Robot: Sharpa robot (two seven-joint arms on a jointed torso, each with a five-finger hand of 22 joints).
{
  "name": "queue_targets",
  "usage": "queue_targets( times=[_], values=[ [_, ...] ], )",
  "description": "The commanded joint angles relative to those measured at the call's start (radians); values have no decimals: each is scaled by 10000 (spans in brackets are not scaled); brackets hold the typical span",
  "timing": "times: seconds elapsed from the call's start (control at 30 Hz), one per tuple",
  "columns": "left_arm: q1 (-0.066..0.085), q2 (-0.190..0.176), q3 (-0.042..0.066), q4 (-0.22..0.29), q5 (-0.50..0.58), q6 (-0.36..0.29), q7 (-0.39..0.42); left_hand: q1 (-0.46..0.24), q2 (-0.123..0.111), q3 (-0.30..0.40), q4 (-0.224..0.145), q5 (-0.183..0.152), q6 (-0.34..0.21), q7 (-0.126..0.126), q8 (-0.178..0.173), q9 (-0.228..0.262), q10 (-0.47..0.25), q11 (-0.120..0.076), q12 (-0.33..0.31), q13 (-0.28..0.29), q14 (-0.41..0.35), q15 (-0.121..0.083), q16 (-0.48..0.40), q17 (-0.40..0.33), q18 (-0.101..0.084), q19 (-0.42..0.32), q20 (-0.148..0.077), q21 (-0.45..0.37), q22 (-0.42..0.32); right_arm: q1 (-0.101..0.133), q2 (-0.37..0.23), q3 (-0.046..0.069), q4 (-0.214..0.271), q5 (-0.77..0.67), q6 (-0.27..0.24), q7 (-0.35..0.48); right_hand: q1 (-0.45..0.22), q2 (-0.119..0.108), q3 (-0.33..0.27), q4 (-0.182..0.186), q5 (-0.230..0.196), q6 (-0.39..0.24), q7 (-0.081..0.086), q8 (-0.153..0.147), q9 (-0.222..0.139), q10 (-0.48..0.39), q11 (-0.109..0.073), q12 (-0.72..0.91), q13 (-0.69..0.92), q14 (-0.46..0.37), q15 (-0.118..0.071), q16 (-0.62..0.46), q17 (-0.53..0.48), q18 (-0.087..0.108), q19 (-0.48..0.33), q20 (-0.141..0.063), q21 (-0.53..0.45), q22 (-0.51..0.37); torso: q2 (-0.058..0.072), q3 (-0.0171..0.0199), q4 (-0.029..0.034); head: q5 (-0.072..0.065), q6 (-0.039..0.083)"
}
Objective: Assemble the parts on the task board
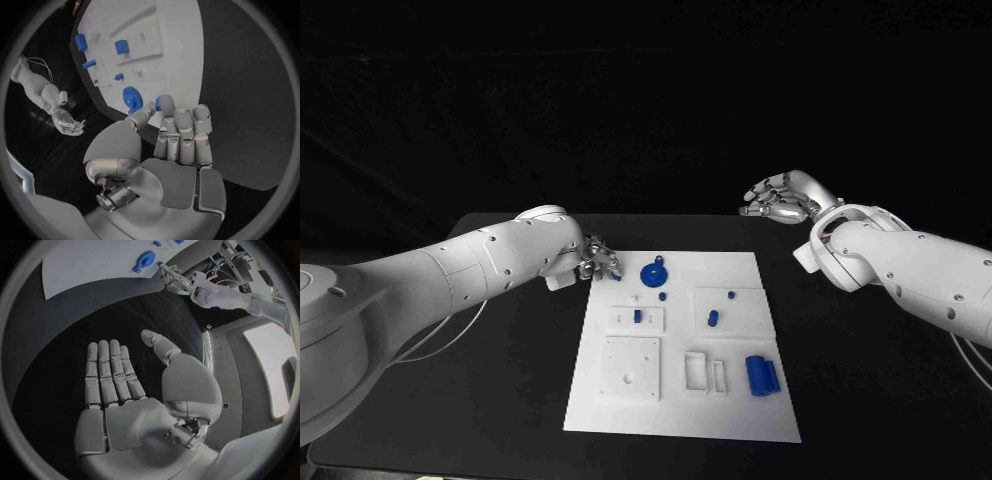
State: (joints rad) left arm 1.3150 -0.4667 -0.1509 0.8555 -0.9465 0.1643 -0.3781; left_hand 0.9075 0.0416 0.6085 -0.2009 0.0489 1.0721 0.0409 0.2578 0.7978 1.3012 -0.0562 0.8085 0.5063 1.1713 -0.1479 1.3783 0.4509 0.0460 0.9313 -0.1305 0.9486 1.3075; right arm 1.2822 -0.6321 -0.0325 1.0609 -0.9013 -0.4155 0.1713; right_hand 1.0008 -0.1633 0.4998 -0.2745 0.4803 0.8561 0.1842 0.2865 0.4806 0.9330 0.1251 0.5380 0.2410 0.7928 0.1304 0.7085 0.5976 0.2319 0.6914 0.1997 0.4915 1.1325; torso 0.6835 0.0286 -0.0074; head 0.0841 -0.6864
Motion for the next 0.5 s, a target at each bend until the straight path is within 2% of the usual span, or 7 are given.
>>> queue_targets(
  times=[0.03, 0.17, 0.5],
  values=[
    [5, -84, 7, 187, 115, -501, 78, 165, -4, 119, -47, 87, 195, 40, 423, 103, 210, -82, 24, 14, 179, -217, 51, 28, -67, 124, -1145, 85, 138, 5, -4, 4, 6, -7, 132, 92, 11, 42, -63, 17, 60, -50, 8, 23, -13, 36, 4, 52, -13, -77, 4, 66, -19, 143, -25, 80, -64, 11, -2, 2, 3, 10, 9],
    [7, -324, 9, 627, 258, -807, 32, 154, -57, 229, -122, 390, 309, -10, 517, 52, 369, -129, 5, 17, 293, -263, 99, 62, -63, 215, -1185, 145, 162, 5, -30, 4, 21, -1, 133, 93, 8, 42, -65, 18, 60, -51, 9, 23, -14, 36, 4, 54, -17, -79, 4, 69, -24, 143, -25, 81, -66, 13, -4, 2, 3, 16, 9],
    [33, -1210, 14, 2167, 733, -1655, -37, 53, -157, 358, -288, 1203, 530, -97, 661, -89, 687, -217, -91, 22, 542, -346, 137, 117, -52, 396, -1265, 237, 164, 5, -123, 4, 61, 18, 123, 86, 6, 44, -66, 21, 65, -51, 9, 22, -15, 35, 4, 57, -24, -82, 4, 76, -34, 145, -26, 82, -70, 16, -16, 11, 13, 43, 30]
  ],
)
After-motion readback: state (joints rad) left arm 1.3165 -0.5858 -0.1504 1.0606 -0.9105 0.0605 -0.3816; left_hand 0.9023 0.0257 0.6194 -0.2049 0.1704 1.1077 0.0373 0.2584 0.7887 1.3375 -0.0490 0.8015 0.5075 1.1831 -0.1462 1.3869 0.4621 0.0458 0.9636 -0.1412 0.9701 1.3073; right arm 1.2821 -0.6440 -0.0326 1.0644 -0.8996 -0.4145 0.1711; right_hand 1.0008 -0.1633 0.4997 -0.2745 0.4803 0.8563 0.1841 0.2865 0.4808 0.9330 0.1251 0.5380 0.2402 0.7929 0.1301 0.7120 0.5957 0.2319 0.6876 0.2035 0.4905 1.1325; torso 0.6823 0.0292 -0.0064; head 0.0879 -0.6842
